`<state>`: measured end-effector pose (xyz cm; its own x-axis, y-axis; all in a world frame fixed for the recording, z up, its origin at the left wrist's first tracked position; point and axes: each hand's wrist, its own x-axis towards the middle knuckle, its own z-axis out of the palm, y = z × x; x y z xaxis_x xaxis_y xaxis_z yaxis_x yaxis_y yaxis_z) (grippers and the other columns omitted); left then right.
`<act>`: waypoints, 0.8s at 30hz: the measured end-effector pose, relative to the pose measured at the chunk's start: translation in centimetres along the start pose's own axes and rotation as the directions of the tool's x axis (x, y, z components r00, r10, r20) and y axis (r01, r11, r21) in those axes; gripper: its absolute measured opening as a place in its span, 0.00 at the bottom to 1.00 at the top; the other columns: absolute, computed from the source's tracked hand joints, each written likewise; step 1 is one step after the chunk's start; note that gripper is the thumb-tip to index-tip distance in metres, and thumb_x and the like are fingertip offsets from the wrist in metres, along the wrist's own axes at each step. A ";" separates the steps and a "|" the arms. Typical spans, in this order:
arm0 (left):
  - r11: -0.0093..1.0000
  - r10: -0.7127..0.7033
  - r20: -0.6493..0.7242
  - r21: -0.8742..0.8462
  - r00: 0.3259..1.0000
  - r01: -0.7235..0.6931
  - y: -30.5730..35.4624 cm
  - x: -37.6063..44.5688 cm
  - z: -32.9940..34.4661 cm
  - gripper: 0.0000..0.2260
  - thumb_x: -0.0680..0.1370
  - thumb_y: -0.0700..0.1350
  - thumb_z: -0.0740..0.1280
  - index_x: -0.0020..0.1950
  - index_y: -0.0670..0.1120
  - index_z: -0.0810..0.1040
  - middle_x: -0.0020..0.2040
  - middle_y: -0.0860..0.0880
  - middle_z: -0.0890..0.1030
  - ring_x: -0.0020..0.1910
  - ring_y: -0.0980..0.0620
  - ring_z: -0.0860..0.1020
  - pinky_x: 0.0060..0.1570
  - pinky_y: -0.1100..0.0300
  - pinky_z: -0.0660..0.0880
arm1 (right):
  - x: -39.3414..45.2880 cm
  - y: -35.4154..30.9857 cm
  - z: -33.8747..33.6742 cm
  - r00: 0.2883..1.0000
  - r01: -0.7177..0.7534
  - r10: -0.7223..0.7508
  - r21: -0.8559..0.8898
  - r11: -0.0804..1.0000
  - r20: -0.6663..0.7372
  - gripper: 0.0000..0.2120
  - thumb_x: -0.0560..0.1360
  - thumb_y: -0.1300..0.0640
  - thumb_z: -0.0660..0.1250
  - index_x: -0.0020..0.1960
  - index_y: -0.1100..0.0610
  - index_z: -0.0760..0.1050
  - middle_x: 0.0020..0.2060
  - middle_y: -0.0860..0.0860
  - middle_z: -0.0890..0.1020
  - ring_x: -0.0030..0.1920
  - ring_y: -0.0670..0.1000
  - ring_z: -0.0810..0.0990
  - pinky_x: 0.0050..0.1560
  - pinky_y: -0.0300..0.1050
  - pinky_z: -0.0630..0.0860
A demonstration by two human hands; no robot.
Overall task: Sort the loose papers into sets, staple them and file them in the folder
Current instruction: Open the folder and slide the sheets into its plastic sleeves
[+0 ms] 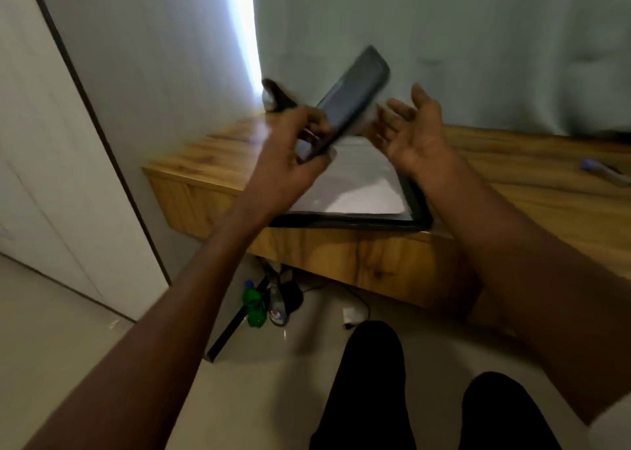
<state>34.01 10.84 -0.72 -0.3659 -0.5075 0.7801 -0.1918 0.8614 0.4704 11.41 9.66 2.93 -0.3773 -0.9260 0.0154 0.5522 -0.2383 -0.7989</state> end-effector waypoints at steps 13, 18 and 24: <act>0.899 0.096 0.550 0.310 0.830 -0.309 -3.9 -2.0 1.7 0.28 0.75 0.73 0.65 0.69 0.59 0.75 0.67 0.55 0.73 0.63 0.55 0.74 0.59 0.52 0.77 | -2.9 2.8 -7.8 0.992 0.080 -0.119 -0.928 0.363 0.039 0.25 0.80 0.46 0.67 0.75 0.51 0.68 0.63 0.49 0.78 0.59 0.51 0.79 0.59 0.52 0.80; 0.904 -0.010 0.537 0.366 0.844 -0.222 -7.7 -1.8 -1.2 0.23 0.80 0.63 0.63 0.73 0.56 0.73 0.71 0.52 0.75 0.65 0.53 0.76 0.62 0.49 0.77 | -0.1 5.6 -4.7 0.998 0.060 -0.020 -0.998 -0.030 0.061 0.41 0.78 0.28 0.54 0.82 0.51 0.55 0.80 0.53 0.64 0.78 0.59 0.63 0.77 0.63 0.55; 0.886 -0.158 0.416 0.460 0.896 -0.057 -13.7 -0.9 -5.3 0.18 0.81 0.51 0.70 0.71 0.58 0.74 0.60 0.51 0.81 0.53 0.54 0.80 0.54 0.53 0.77 | 5.3 8.5 -0.1 0.990 0.127 0.079 -0.977 -0.169 0.114 0.53 0.70 0.18 0.49 0.83 0.51 0.53 0.81 0.54 0.60 0.80 0.59 0.60 0.77 0.65 0.55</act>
<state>41.75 -0.66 -5.68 -0.6761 -0.5815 0.4526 -0.5682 0.8024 0.1822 14.01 2.72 -3.86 -0.2447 -0.9694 0.0206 -0.8679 0.2095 -0.4503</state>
